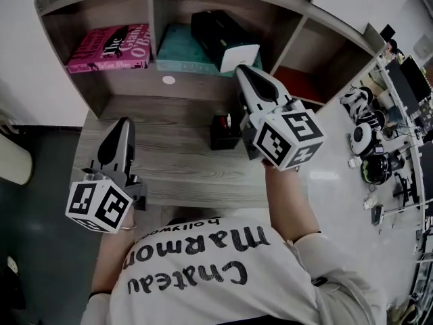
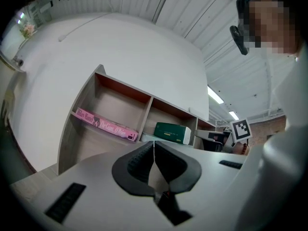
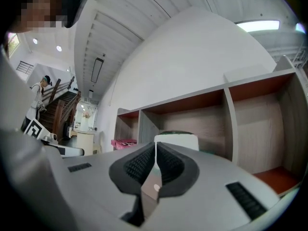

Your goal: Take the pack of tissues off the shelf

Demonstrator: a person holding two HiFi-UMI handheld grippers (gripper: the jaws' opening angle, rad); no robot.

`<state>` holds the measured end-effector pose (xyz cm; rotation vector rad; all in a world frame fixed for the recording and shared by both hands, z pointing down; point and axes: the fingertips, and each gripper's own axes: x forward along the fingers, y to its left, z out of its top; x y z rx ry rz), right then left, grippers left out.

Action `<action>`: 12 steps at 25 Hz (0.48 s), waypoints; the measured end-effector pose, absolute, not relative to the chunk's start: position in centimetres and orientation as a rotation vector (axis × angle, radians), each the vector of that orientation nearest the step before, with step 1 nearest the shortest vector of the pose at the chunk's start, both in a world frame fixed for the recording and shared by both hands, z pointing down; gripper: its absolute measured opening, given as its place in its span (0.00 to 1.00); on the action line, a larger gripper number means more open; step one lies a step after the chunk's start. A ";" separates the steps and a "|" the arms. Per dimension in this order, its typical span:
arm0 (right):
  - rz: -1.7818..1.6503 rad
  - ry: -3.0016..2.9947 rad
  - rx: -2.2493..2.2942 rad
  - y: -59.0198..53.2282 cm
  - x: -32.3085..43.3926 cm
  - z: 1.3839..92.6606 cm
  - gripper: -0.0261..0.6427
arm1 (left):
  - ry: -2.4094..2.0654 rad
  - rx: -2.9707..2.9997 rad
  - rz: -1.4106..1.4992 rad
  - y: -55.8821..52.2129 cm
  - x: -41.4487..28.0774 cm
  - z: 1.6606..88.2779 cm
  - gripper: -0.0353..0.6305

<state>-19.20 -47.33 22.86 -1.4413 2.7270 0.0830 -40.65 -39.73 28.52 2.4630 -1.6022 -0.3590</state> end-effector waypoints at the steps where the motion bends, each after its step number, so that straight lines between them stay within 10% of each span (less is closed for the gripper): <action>1: 0.094 2.715 -1.455 -47.6 -19.1 22.5 0.07 | -1.599 2.458 -0.363 -39.8 -40.8 28.7 0.09; 12: 0.095 2.622 -1.550 -49.2 -18.2 20.6 0.61 | -1.595 2.469 -0.427 -39.8 -42.1 28.2 0.09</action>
